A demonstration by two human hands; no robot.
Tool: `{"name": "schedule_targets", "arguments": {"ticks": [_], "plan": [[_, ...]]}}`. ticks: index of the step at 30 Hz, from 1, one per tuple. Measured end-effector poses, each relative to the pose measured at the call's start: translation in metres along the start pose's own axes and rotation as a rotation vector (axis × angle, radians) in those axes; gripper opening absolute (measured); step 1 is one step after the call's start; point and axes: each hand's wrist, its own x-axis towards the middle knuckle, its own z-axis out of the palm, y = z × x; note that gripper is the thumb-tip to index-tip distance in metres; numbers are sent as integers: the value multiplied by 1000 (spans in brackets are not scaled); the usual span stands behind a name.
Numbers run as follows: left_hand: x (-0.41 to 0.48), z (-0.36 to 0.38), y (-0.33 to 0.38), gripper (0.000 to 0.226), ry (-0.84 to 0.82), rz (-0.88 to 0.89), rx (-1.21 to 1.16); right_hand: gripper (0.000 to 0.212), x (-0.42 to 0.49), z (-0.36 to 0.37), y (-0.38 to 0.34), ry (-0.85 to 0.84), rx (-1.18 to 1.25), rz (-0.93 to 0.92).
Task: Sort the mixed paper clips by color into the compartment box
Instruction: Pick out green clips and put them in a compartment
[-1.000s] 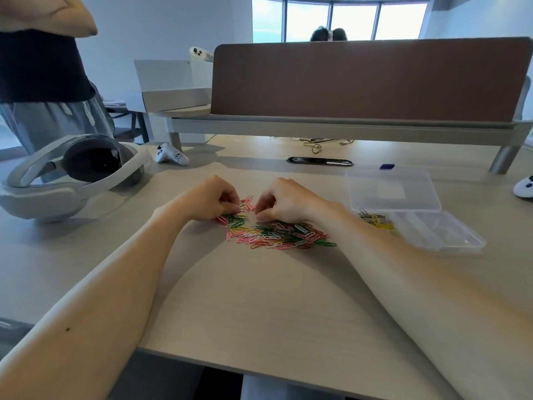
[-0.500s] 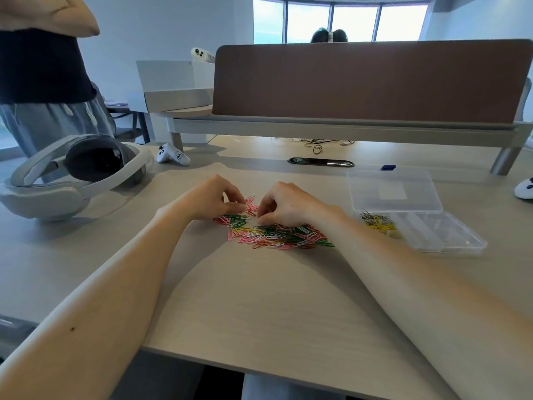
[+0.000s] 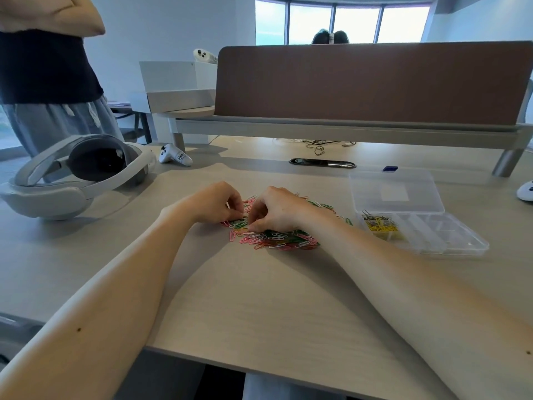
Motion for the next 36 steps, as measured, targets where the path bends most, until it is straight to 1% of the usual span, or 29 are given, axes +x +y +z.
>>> {"name": "schedule_targets", "arguments": {"ticks": [4, 7, 10, 14, 18, 22, 24, 26, 29, 33, 36], "plan": [[-1, -2, 0, 8, 5, 2, -33, 9, -1, -3, 0, -3, -30, 7], [-2, -3, 0, 14, 4, 10, -35, 8, -3, -6, 1, -19, -34, 34], [-3, -3, -1, 16, -5, 3, -14, 9, -4, -6, 2, -8, -29, 37], [-3, -6, 1, 20, 40, -22, -36, 17, -2, -2, -3, 54, 1, -11], [-4, -7, 2, 15, 41, -33, -75, 14, -2, 1, -8, 15, -39, -29], [-8, -11, 5, 10, 33, -7, -84, 15, -3, 2, -9, 18, -47, -8], [-12, -15, 6, 7, 0, 16, -96, 14, -4, 2, -9, 16, -41, 8], [-16, -20, 7, 4, -74, 31, -133, 13, -4, 2, -8, 12, -47, 24], [-20, -25, 7, 8, -168, 42, -135, 13, -3, 1, -7, 19, -45, 42], [-22, -23, 8, 12, -232, 67, -76, 18, -5, 0, -10, 11, -35, -6], [-22, -22, 8, 13, -244, 59, -47, 19, -4, 1, -12, 2, -68, -26]]}}
